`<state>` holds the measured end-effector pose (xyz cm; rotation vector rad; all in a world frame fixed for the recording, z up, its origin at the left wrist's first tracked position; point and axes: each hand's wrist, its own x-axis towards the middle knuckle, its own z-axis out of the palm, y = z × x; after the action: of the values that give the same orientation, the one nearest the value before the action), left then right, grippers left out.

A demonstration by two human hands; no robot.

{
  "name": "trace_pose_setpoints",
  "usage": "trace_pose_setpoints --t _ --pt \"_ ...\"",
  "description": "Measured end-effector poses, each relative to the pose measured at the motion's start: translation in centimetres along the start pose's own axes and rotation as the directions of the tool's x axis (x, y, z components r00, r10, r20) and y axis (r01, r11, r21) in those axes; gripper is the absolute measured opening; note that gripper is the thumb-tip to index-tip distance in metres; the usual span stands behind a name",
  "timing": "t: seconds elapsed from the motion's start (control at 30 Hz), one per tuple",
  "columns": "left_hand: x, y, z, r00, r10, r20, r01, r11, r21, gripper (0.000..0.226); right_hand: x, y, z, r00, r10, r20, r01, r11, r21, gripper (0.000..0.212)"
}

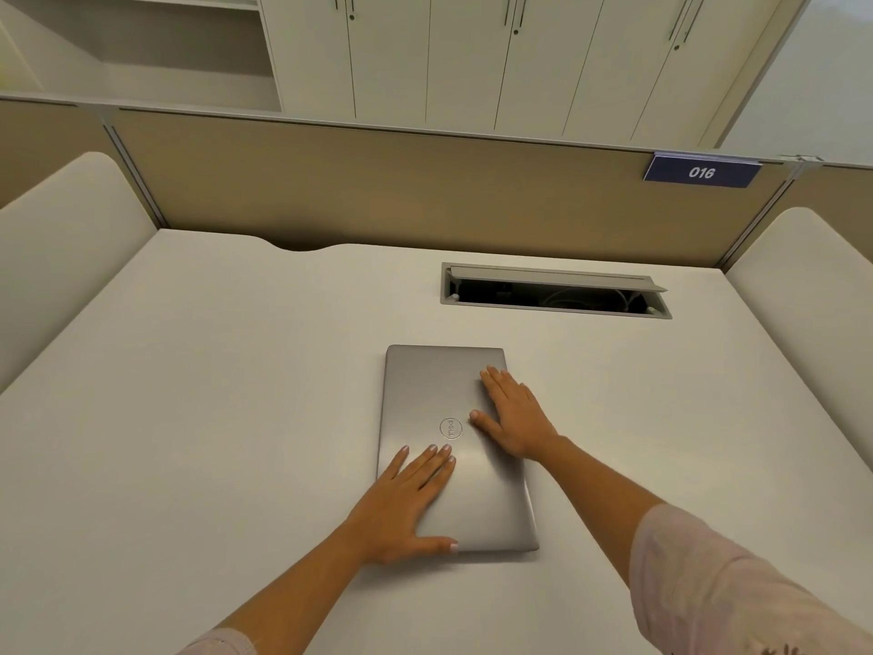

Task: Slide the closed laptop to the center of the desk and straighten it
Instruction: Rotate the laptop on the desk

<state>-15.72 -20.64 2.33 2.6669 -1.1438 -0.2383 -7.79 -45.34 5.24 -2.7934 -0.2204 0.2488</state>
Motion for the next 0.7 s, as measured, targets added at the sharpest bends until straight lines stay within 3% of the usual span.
trace_pose_setpoints --t 0.37,0.57,0.7 --pt "0.3 -1.0 0.2 0.998 0.057 -0.018 -0.057 0.998 0.004 0.116 7.1 0.5 -3.0 0.976 0.132 0.174 -0.141 0.989 0.039 0.076" --pt "0.4 -1.3 0.3 0.998 0.05 -0.041 -0.05 0.999 -0.009 0.116 8.7 0.5 -3.0 0.971 0.118 0.208 -0.091 0.986 -0.136 0.086" --pt "0.4 -1.4 0.4 0.998 0.068 -0.016 -0.069 0.997 -0.018 0.112 8.8 0.9 -3.3 0.979 0.103 0.177 -0.1 0.995 -0.024 0.093"
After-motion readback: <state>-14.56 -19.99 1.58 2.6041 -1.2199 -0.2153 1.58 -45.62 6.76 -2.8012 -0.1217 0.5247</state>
